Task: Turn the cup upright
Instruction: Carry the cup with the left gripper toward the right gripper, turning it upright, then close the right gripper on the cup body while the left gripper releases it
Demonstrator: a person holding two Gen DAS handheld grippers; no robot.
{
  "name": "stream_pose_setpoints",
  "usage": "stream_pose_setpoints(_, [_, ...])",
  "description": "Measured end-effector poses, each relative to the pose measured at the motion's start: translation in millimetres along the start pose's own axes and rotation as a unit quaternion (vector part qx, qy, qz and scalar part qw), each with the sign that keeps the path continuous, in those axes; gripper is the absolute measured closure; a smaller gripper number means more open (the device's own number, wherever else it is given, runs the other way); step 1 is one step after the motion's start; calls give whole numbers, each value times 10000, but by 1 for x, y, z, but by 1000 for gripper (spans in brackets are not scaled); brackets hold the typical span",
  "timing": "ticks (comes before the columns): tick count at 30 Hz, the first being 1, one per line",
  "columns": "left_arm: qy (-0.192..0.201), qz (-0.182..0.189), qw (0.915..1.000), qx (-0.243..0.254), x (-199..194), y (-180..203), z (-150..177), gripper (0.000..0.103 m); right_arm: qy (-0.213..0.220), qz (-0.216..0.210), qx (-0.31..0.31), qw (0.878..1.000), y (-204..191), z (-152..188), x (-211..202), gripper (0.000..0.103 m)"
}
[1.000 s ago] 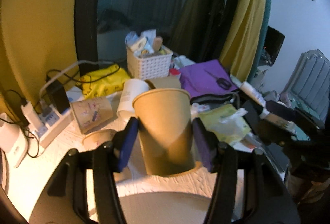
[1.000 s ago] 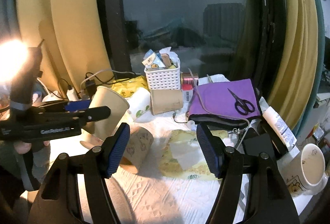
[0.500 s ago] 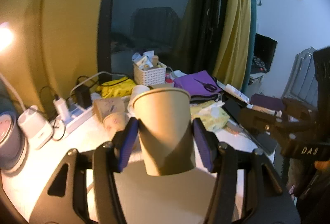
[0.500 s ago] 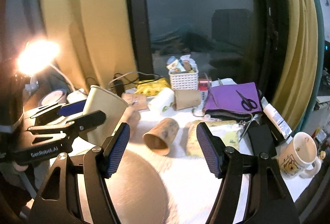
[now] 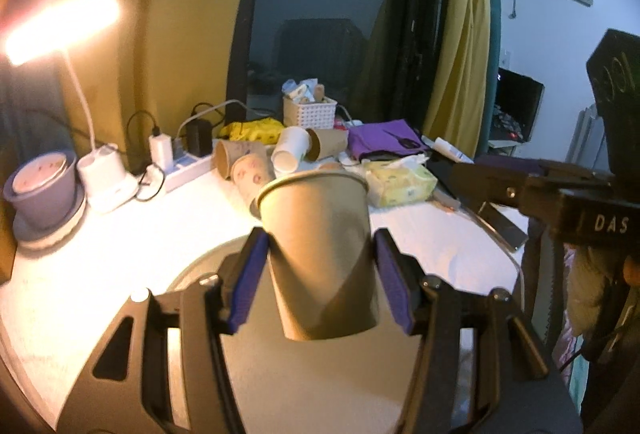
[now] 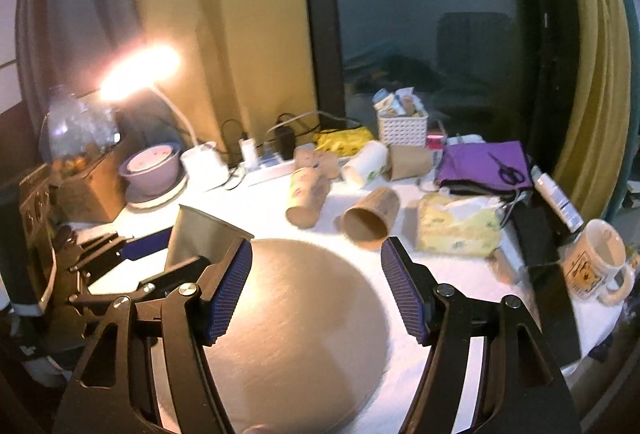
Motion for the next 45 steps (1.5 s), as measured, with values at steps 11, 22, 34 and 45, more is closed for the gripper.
stream_pose_setpoints(11, [211, -24, 9993, -323, -32, -7, 70, 47, -451, -569, -179, 9972, -57, 44, -7, 32])
stream_pose_setpoints(22, [807, 163, 9966, -89, -72, 0, 99, 47, -927, -1499, 145, 9842, -90, 76, -8, 28])
stream_pose_setpoints(34, [1469, 392, 9869, 531, -106, 22, 108, 47, -1152, -2157, 800, 9663, -88, 77, -10, 28])
stream_pose_setpoints(45, [1519, 612, 9850, 540, -109, 25, 111, 47, -1338, -2342, 962, 9581, -86, 80, -3, 28])
Point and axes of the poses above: each gripper's, at about its wrist camera, not at the fingertips, and x roughly the way its jaws point, y to its right, z to its underside, the point moved 1 cm from there along x, roughly the way its jaws point
